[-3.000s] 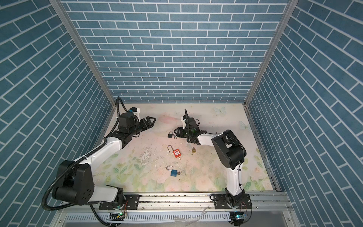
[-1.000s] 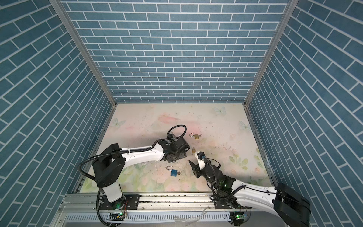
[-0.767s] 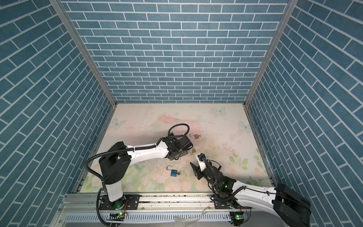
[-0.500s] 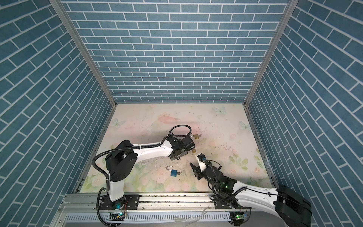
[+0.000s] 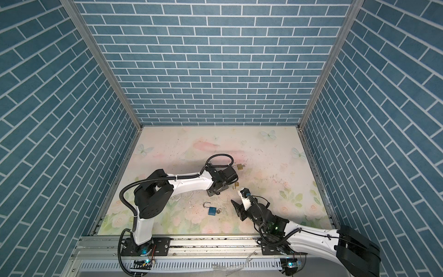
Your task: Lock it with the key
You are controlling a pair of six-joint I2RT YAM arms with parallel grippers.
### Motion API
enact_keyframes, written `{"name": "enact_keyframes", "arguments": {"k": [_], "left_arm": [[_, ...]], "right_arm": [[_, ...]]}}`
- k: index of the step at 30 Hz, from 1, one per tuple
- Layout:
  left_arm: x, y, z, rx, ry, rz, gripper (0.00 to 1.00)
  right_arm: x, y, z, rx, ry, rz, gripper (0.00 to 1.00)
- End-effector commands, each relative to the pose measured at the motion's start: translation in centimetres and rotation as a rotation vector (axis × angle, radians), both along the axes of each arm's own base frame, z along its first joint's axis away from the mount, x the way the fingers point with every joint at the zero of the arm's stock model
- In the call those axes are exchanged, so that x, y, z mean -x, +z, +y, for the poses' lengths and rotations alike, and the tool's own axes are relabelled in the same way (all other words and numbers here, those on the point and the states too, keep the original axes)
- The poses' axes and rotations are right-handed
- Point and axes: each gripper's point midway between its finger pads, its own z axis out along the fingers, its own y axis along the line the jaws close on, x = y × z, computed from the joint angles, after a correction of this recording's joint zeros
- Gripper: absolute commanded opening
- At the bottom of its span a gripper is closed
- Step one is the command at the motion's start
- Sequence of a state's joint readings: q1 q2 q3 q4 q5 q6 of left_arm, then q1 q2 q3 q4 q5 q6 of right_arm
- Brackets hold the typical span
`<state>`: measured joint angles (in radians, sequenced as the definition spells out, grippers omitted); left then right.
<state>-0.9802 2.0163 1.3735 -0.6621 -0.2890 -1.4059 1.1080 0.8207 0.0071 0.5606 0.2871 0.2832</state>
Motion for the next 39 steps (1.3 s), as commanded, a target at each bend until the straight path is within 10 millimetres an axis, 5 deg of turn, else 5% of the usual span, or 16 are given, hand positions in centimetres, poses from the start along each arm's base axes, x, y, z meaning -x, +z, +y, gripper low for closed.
{"name": "enact_keyframes", "arguments": {"k": [1, 10, 16, 19, 23, 29, 39], "left_arm": [[-0.1, -1.2, 0.8, -0.04, 0.022, 0.022, 0.58], [0.6, -1.1, 1.6, -0.055, 0.012, 0.047, 0.31], [0.4, 0.9, 1.6, -0.034, -0.095, -0.013, 0.13], [-0.9, 3.1, 0.7, -0.023, -0.261, -0.107, 0.01], [-2.1, 8.5, -2.2, 0.067, -0.627, -0.363, 0.0], [1.6, 16.6, -4.5, 0.159, -1.191, -0.714, 0.0], [5.9, 17.4, -2.4, -0.085, -1.601, -0.94, 0.0]], "right_arm": [[0.2, -0.6, -0.2, 0.0, -0.004, 0.018, 0.54], [-0.4, -0.2, -0.5, 0.002, -0.052, 0.017, 0.54], [-1.9, 2.2, -1.0, -0.02, -0.142, -0.019, 0.54], [-2.7, 4.7, -1.2, -0.042, -0.194, -0.041, 0.54], [-3.7, 8.5, -1.9, -0.079, -0.272, -0.051, 0.58], [-3.8, 13.1, -1.9, -0.126, -0.197, 0.019, 0.59], [1.9, 19.3, -2.0, -0.188, 0.122, 0.098, 0.59]]}}
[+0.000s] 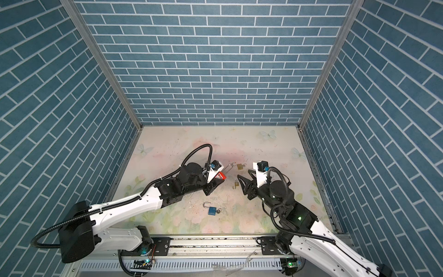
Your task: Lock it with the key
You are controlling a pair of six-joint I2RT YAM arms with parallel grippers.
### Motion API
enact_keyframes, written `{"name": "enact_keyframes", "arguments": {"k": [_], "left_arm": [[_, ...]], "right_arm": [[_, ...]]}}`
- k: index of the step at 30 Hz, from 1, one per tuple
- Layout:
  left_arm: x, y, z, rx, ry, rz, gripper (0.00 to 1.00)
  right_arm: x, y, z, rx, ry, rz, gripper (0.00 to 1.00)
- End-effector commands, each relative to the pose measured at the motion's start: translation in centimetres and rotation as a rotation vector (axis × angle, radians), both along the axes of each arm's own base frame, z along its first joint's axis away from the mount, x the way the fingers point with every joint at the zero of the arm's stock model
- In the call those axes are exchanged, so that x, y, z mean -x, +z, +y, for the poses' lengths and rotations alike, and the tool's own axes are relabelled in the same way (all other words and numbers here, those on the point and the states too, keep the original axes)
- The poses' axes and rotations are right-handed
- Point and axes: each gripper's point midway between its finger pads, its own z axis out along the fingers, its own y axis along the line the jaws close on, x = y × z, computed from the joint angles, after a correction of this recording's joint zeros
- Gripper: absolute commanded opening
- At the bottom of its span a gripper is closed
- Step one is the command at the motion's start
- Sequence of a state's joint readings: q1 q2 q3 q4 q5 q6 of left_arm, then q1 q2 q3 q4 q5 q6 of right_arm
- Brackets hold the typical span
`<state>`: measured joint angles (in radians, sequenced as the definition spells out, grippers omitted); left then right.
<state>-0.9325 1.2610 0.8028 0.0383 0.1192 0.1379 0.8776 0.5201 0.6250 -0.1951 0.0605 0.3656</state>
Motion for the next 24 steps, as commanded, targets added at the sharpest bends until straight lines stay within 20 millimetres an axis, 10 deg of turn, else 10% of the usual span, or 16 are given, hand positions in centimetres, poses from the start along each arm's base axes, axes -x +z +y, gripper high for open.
{"name": "enact_keyframes", "arguments": {"k": [1, 24], "left_arm": [[1.4, 0.3, -0.1, -0.055, -0.174, -0.236, 0.0], [3.7, -2.5, 0.7, -0.251, -0.413, -0.506, 0.0]], "right_arm": [[3.9, 0.0, 0.4, 0.035, 0.192, 0.06, 0.59], [5.0, -3.2, 2.2, 0.22, 0.348, 0.085, 0.63]]}}
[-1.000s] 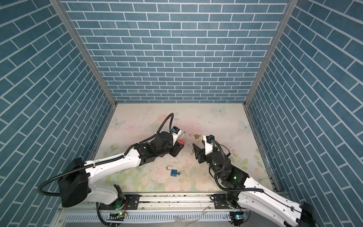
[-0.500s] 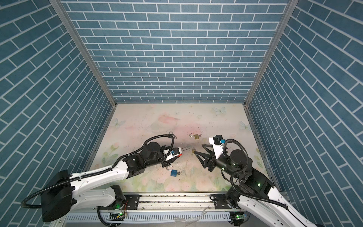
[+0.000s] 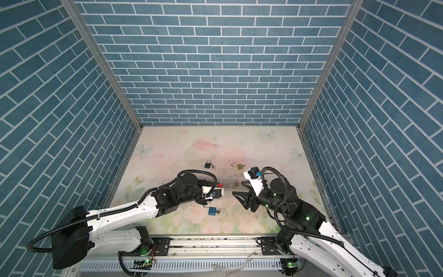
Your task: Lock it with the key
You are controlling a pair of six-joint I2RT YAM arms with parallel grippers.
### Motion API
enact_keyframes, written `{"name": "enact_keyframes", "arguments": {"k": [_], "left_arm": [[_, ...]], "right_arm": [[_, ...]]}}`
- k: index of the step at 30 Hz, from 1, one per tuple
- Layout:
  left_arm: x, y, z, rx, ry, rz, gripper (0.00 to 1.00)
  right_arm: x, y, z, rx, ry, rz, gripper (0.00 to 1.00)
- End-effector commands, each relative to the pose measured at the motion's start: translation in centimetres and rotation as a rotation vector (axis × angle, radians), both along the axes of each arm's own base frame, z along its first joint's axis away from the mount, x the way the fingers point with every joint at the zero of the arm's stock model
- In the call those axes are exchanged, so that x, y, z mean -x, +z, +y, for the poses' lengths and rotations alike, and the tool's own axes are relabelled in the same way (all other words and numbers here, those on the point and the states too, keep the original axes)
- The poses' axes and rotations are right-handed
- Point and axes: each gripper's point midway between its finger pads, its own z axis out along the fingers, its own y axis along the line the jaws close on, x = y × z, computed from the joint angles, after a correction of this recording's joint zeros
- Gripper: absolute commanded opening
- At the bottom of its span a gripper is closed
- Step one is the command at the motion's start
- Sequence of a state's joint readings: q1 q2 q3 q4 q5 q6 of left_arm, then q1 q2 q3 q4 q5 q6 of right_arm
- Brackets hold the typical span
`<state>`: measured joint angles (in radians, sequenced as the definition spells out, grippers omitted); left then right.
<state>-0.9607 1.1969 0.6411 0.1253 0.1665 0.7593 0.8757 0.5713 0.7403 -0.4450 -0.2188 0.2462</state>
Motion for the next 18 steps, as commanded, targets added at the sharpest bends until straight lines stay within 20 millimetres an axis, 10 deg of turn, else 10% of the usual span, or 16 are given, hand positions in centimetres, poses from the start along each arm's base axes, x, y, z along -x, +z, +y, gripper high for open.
{"name": "enact_keyframes", "arguments": {"k": [1, 18], "left_arm": [[0.9, 0.5, -0.2, 0.003, -0.06, -0.045, 0.0], [3.0, 1.3, 0.3, 0.04, -0.112, -0.045, 0.0]], "right_arm": [[0.3, -1.8, 0.4, 0.069, 0.05, -0.003, 0.63], [-2.3, -5.9, 2.1, 0.089, 0.008, 0.023, 0.5]]}}
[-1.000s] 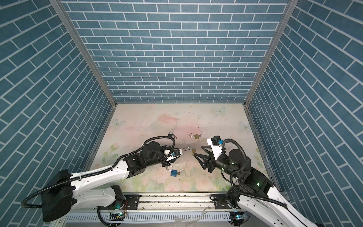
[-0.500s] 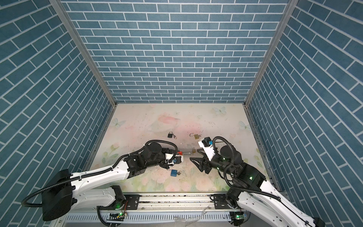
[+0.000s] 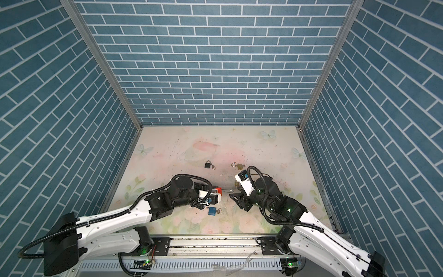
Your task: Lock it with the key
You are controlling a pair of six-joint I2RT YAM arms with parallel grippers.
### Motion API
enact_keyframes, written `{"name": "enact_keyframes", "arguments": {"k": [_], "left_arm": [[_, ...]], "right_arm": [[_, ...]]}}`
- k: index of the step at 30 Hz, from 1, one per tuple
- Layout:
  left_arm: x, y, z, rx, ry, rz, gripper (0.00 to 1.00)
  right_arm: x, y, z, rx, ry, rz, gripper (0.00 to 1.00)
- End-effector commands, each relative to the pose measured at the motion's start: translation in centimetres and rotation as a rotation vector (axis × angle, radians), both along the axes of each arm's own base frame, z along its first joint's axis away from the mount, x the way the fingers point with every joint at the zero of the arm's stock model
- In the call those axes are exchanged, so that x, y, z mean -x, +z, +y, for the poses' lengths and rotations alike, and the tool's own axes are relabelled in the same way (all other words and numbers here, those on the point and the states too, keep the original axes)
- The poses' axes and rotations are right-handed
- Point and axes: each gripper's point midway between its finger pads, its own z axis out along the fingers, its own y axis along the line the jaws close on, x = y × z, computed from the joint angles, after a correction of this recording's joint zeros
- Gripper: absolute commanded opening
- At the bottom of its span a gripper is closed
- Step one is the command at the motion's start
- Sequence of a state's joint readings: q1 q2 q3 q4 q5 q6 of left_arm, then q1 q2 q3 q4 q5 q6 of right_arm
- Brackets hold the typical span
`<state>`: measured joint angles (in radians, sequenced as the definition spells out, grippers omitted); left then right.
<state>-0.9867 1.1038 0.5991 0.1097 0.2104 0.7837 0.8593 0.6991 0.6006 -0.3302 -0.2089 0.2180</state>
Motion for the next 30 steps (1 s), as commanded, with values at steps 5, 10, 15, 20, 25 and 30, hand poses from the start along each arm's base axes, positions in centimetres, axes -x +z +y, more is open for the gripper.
{"name": "enact_keyframes", "arguments": {"k": [5, 10, 15, 20, 25, 30], "left_arm": [[0.5, 0.7, -0.1, 0.026, -0.023, -0.031, 0.0], [0.2, 1.2, -0.2, 0.055, -0.006, -0.04, 0.0], [-0.3, 1.3, -0.3, 0.063, 0.019, -0.044, 0.0], [-1.6, 1.4, 0.1, 0.066, 0.09, -0.091, 0.0], [-3.4, 1.6, 0.9, 0.065, 0.192, -0.171, 0.0], [-4.1, 2.1, 1.1, 0.082, 0.244, -0.215, 0.0]], "right_arm": [[-0.1, 1.2, 1.1, -0.069, 0.034, -0.019, 0.41], [0.2, 0.9, 1.4, -0.069, 0.057, 0.005, 0.34], [0.3, 1.1, 1.7, -0.061, 0.072, 0.011, 0.24], [-0.2, 1.3, 1.9, -0.062, 0.054, 0.008, 0.1], [-0.6, 0.8, 2.5, -0.053, 0.048, 0.049, 0.0], [-0.5, 1.2, 3.2, -0.081, 0.064, 0.078, 0.0]]}}
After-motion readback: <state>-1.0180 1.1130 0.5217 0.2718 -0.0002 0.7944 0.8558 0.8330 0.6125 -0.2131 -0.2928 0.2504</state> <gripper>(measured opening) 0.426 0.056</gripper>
